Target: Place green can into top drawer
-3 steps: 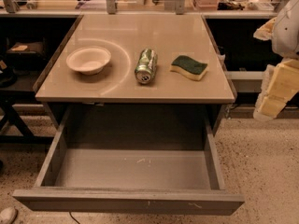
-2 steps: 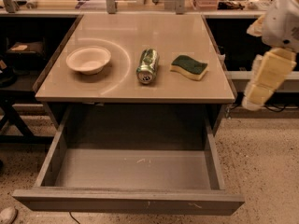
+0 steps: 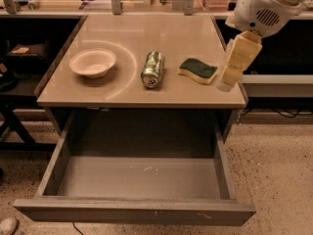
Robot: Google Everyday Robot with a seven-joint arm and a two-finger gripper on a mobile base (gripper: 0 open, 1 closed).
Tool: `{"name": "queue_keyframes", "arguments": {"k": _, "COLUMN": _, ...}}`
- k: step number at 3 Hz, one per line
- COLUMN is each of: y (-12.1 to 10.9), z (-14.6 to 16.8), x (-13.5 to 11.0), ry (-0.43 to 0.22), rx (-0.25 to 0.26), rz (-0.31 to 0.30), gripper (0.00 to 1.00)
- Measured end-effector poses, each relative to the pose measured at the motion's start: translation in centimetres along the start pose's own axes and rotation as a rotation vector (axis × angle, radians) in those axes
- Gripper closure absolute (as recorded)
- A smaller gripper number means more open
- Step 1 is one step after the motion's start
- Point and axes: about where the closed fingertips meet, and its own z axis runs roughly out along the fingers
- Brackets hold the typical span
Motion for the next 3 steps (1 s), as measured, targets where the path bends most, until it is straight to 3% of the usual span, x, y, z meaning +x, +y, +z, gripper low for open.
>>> {"name": "queue_keyframes", "arguments": {"k": 1, "y": -1.4, "z": 0.7, "x": -2.4, "ry": -0.046, "rx": -0.006, "rz": -0.085, "gripper": 0.00}}
{"name": "queue_keyframes", "arguments": {"k": 3, "y": -2.4, "z": 1.8, "x": -3.1, "ry": -0.071, "rx": 0.023, "rz": -0.063, "gripper": 0.00}}
